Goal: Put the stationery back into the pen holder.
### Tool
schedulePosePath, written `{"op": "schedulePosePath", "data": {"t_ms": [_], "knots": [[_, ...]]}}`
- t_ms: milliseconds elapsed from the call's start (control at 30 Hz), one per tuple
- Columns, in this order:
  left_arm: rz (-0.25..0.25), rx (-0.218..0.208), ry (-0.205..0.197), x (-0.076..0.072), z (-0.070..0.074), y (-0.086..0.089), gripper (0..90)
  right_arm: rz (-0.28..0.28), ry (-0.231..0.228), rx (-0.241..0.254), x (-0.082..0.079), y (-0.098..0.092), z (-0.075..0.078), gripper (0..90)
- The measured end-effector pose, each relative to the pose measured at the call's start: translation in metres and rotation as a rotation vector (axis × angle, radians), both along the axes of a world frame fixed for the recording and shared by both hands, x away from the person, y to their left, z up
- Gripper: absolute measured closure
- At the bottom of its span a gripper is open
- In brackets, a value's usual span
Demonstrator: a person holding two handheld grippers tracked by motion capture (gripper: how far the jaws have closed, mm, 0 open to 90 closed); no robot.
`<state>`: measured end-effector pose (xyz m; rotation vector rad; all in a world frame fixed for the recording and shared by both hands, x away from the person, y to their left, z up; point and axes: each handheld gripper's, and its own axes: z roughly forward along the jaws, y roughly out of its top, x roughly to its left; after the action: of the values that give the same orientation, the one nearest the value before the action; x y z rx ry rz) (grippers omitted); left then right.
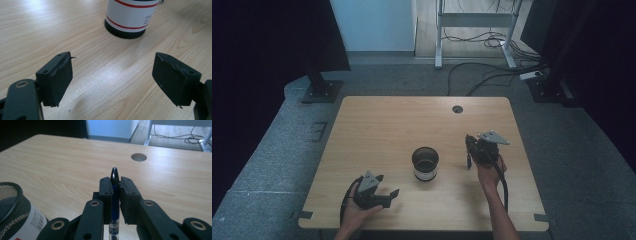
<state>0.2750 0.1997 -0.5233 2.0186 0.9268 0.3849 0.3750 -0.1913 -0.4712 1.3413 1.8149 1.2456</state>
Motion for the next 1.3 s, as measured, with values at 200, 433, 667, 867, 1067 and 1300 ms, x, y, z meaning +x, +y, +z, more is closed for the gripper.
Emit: {"op": "schedulePosePath", "data": {"t_ms": [200, 433, 667, 867, 1067, 1300], "knots": [[-0.001, 0.0, -0.001, 0.0, 0.0, 0.0, 17.1, 0.006, -0.037, 0.034, -0.006, -0.002, 0.011, 78.9], [-0.002, -0.001, -0.003, -0.001, 0.001, 0.0, 17.0, 0.026, -0.085, 0.056, -0.014, 0.003, 0.03, 78.8], [-0.003, 0.002, 0.0, -0.001, 0.0, -0.001, 17.1, 0.058, -0.127, 0.079, -0.022, 0.009, 0.049, 78.8], [-0.007, 0.009, 0.005, 0.0, -0.001, -0.002, 17.1, 0.079, -0.158, 0.098, -0.027, 0.014, 0.06, 78.8], [-0.002, 0.019, 0.008, 0.0, -0.003, -0.001, 17.1, 0.094, -0.179, 0.104, -0.029, 0.019, 0.068, 78.8], [0.001, 0.027, 0.016, 0.001, -0.004, -0.001, 17.1, 0.108, -0.203, 0.114, -0.031, 0.026, 0.077, 78.8]]}}
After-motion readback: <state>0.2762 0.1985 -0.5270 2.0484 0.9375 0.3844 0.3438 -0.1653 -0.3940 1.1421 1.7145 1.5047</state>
